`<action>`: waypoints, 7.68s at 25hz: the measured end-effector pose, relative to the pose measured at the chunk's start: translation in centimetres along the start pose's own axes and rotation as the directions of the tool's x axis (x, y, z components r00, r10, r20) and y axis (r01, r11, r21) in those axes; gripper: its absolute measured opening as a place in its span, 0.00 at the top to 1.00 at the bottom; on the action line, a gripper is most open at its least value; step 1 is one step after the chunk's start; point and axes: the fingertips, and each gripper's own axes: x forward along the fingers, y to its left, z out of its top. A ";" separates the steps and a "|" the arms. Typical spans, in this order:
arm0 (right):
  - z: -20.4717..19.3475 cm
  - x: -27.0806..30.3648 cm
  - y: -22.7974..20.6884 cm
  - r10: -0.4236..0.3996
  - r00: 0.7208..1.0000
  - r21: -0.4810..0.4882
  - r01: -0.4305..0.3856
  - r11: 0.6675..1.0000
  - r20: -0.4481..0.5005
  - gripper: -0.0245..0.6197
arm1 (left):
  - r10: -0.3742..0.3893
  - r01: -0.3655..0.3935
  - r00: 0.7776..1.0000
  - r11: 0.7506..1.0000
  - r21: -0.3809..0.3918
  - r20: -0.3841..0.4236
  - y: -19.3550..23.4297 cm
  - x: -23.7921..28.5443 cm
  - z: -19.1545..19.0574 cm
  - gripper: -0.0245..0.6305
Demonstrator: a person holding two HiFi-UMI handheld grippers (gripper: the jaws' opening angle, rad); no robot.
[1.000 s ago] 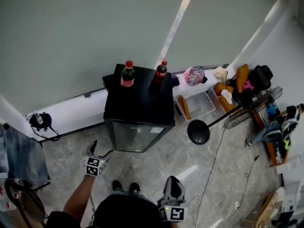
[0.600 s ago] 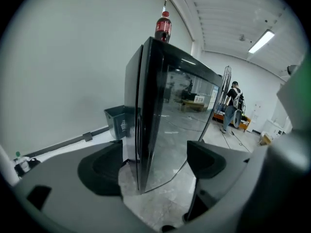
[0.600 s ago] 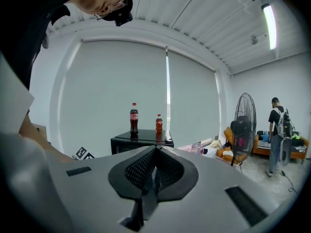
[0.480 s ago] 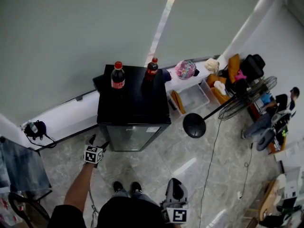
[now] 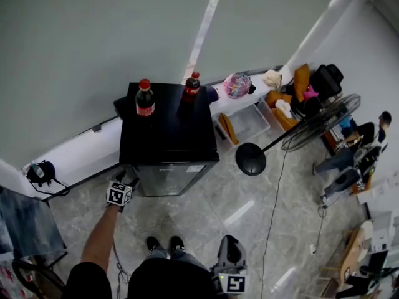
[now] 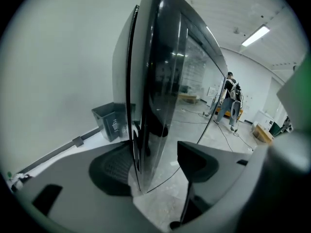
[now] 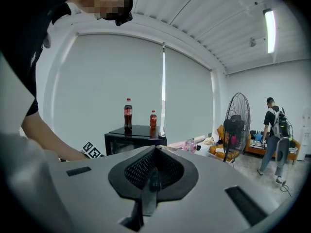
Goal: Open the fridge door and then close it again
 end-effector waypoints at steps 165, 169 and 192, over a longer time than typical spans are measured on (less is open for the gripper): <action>-2.3 -9.9 -21.4 0.782 0.619 -0.129 -0.772 0.622 0.071 0.95 | 0.558 -0.549 0.824 0.743 -0.383 -0.098 -43.9 -5.0 -11.9 0.90; -2.4 -10.0 -22.3 0.793 0.605 -0.132 -0.782 0.609 0.069 0.95 | 0.554 -0.544 0.827 0.746 -0.385 -0.096 -45.4 -4.1 -11.8 0.90; -2.3 -8.6 -18.6 0.809 0.584 -0.122 -0.800 0.588 0.073 0.95 | 0.542 -0.531 0.837 0.771 -0.352 -0.077 -43.4 -5.6 -12.1 0.90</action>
